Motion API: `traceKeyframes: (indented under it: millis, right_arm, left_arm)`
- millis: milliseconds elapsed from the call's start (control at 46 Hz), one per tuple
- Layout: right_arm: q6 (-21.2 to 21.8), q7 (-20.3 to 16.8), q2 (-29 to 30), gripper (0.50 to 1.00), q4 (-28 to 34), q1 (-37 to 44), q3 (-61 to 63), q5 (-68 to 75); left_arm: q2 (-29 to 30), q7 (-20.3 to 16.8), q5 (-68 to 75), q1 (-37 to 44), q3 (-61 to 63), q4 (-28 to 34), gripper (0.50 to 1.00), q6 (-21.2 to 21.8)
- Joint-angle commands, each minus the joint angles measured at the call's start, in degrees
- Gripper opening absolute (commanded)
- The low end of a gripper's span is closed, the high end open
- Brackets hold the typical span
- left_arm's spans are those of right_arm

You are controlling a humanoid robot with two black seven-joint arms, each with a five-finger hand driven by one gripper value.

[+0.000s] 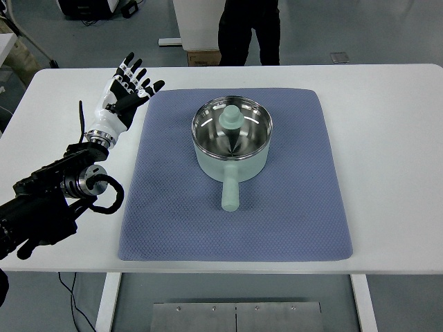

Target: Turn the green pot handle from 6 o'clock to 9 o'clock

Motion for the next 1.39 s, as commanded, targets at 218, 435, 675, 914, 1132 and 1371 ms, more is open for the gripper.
traceKeyframes:
  millis: [218,435,675,914,1132,1371]
  right_arm:
    - [0.0,0.0,0.0,1.0,0.0,0.0,0.0,0.0]
    - [0.0,0.0,0.0,1.0,0.0,0.0,0.0,0.0]
    - [0.0,0.0,0.0,1.0,0.0,0.0,0.0,0.0]
    - [0.0,0.0,0.0,1.0,0.0,0.0,0.0,0.0]
    - [0.0,0.0,0.0,1.0,0.0,0.0,0.0,0.0]
    - [0.0,0.0,0.0,1.0,0.0,0.0,0.0,0.0]
  left_arm:
    - [0.3,0.0,0.0,0.1,-0.2,-0.1,1.0,0.0]
    - [0.7,0.0,0.0,0.2,-1.5,-0.1,1.0,-0.1]
    - [0.9,0.0,0.1,0.4,-2.1,-0.1,1.0,-0.5]
    - [2.1,0.0,1.3,-0.1,-2.2,-0.2,1.0,-0.9]
    - [5.0,0.0,4.3,-0.4,-3.9,-1.6,1.0,-3.1]
    - [9.4,0.0,7.9,-0.6,-6.2,-7.3,1.0,-3.9]
